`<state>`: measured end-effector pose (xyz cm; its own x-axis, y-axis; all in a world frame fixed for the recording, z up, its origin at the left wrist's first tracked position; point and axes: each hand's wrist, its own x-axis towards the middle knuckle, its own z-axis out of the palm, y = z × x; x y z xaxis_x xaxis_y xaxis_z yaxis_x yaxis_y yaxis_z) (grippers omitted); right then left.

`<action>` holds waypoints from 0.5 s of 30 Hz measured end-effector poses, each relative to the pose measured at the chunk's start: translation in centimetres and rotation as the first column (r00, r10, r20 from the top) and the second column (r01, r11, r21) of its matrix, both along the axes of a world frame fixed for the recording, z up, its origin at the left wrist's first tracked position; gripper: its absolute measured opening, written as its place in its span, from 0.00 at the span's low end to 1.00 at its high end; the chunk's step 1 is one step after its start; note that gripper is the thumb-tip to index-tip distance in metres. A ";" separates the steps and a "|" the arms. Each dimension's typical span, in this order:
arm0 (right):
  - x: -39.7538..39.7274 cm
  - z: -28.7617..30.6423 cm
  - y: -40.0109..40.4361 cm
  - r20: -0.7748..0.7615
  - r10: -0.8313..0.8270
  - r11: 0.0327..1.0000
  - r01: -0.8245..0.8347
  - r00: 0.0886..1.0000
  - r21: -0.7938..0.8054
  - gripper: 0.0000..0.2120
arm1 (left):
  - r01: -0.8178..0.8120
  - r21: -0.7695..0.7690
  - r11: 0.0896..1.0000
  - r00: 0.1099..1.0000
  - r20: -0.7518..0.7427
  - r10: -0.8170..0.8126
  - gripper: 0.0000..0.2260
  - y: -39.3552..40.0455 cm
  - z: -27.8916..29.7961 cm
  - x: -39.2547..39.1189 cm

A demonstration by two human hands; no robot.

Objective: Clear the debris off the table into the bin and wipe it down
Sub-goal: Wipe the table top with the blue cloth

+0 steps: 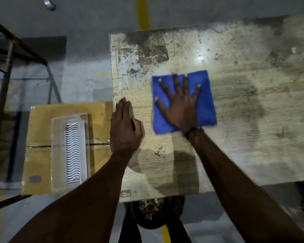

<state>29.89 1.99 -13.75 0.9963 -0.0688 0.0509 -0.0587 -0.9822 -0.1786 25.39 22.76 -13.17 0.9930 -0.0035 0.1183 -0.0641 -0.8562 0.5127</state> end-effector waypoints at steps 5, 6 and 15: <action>-7.8 0.3 -3.3 -0.051 0.011 1.000 -0.011 0.999 0.006 0.32 | 0.001 -0.012 1.000 1.000 -0.006 -0.001 0.27 0.1 0.1 0.1; -7.0 0.3 -4.7 -0.054 -0.024 1.000 0.025 0.998 0.012 0.32 | -0.002 -0.014 1.000 1.000 -0.012 0.002 0.27 0.1 0.1 0.0; -0.2 -0.2 0.0 0.004 0.011 1.000 -0.012 1.000 0.014 0.32 | -0.005 -0.032 0.999 0.999 0.031 0.006 0.27 -0.1 0.2 0.0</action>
<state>29.66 2.03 -13.91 0.9969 -0.0581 0.0536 -0.0468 -0.9802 -0.1925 25.40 22.70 -12.98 0.9887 0.0062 0.1496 -0.0760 -0.8401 0.5371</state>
